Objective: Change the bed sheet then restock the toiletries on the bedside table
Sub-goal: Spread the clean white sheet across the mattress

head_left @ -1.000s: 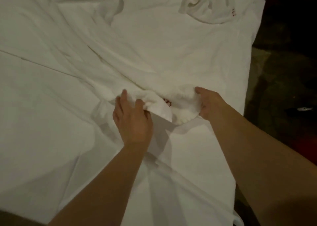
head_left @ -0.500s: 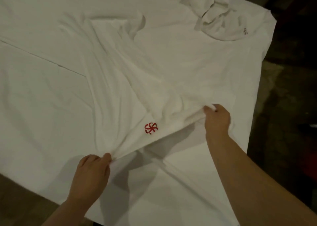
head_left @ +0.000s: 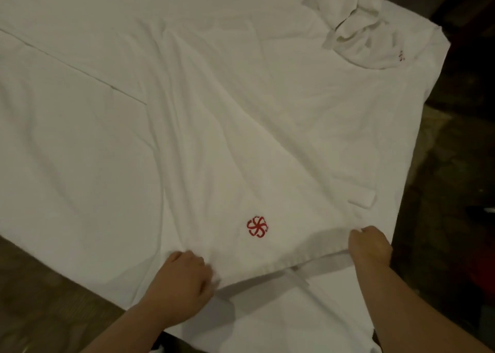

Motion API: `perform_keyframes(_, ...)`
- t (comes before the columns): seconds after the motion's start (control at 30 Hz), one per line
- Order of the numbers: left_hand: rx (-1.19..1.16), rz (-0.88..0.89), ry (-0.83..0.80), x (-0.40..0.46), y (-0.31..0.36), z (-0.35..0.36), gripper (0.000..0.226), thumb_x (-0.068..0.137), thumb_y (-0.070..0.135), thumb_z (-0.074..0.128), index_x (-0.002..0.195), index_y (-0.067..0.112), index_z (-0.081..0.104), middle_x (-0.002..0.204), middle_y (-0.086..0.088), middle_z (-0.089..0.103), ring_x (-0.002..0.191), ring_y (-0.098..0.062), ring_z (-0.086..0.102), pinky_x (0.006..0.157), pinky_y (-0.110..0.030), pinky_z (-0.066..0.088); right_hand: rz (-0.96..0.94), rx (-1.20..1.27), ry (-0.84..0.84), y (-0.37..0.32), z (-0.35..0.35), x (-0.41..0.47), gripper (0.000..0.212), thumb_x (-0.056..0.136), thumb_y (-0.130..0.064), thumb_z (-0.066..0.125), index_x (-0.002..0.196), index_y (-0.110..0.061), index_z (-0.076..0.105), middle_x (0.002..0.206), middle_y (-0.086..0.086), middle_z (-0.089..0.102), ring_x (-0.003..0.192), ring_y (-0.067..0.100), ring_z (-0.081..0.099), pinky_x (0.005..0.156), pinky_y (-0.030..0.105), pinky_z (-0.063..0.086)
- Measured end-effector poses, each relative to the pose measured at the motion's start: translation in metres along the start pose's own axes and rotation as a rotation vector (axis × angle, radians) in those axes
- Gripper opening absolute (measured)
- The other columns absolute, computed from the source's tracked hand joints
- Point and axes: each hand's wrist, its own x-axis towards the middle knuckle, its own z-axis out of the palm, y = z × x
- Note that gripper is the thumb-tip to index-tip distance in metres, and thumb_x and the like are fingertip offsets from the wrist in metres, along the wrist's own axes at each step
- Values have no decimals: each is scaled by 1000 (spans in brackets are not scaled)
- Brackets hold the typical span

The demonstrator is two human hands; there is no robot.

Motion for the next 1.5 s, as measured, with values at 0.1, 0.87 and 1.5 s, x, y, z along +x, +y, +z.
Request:
perform_keyframes(0.1, -294, -540, 245, 18, -11, -7, 35, 83, 40, 54, 98, 11, 65, 95, -11, 62, 88, -31, 58, 77, -42, 49, 17, -62, 94, 3, 2, 0, 23, 96, -11, 41, 107, 4, 54, 87, 16, 52, 71, 28, 48, 65, 34, 43)
perform_keyframes(0.87, -690, -1085, 412, 128, -128, -78, 49, 94, 33, 53, 120, -8, 51, 120, -27, 55, 114, -41, 51, 101, -44, 39, -603, -276, 148, -156, 44, 20, 38, 96, -35, 47, 126, -12, 54, 123, 17, 54, 115, 36, 47, 91, 43, 40)
perform_keyframes(1.5, -388, -1000, 543, 248, -277, -150, 32, 94, 26, 52, 75, 0, 52, 69, -18, 54, 77, -39, 56, 73, -39, 37, -277, -205, 285, -365, 104, 86, 37, 94, -26, 46, 120, -1, 53, 124, 22, 49, 115, 39, 44, 95, 47, 37)
